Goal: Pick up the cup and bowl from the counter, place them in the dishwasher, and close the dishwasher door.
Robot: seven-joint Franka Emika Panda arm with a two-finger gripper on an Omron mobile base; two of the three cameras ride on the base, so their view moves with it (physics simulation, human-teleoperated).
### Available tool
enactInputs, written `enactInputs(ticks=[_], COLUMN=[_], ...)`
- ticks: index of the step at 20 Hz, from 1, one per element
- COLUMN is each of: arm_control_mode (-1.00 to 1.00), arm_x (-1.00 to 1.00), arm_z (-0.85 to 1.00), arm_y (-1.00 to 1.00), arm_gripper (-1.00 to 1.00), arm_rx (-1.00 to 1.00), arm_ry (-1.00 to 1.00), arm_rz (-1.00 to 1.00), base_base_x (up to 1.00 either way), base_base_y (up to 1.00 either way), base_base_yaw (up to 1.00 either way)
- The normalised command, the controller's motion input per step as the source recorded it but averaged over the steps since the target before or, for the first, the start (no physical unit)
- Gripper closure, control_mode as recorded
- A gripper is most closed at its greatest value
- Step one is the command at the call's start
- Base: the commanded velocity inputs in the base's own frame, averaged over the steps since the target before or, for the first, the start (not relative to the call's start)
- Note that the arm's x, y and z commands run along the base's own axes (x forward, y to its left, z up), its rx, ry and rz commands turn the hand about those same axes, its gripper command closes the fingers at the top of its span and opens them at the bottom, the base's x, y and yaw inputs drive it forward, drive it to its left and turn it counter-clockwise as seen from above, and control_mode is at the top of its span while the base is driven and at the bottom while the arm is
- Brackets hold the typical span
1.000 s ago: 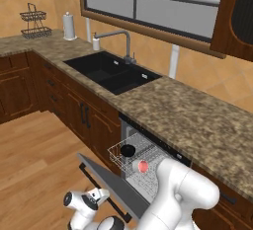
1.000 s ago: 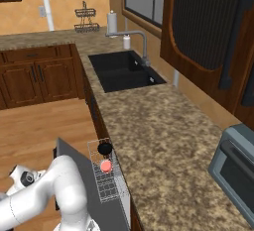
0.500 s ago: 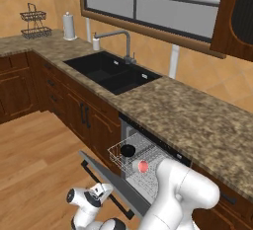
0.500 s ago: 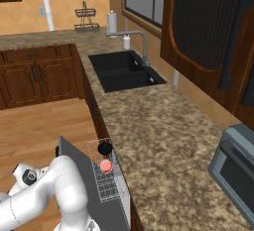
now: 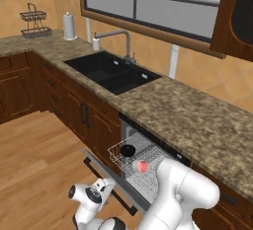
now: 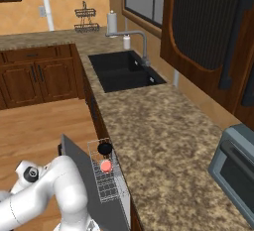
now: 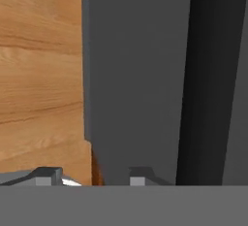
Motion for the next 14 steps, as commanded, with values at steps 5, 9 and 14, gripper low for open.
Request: enactInputs(ticks=[5, 9, 14], arm_control_mode=[-1.00, -1.00, -1.00], arm_x=[0.15, 0.09, 0.01], arm_z=[-0.08, -0.08, 0.27], arm_y=[-1.00, -1.00, -1.00], arm_gripper=[-1.00, -1.00, -1.00], arm_rx=[-0.11, -0.10, -0.07], arm_ry=[-0.01, -0.05, -0.02], arm_rz=[-0.02, -0.01, 0.00], base_base_x=[0.00, 0.00, 0.00], base_base_y=[0.00, 0.00, 0.00], base_base_yaw=[0.00, 0.00, 0.00])
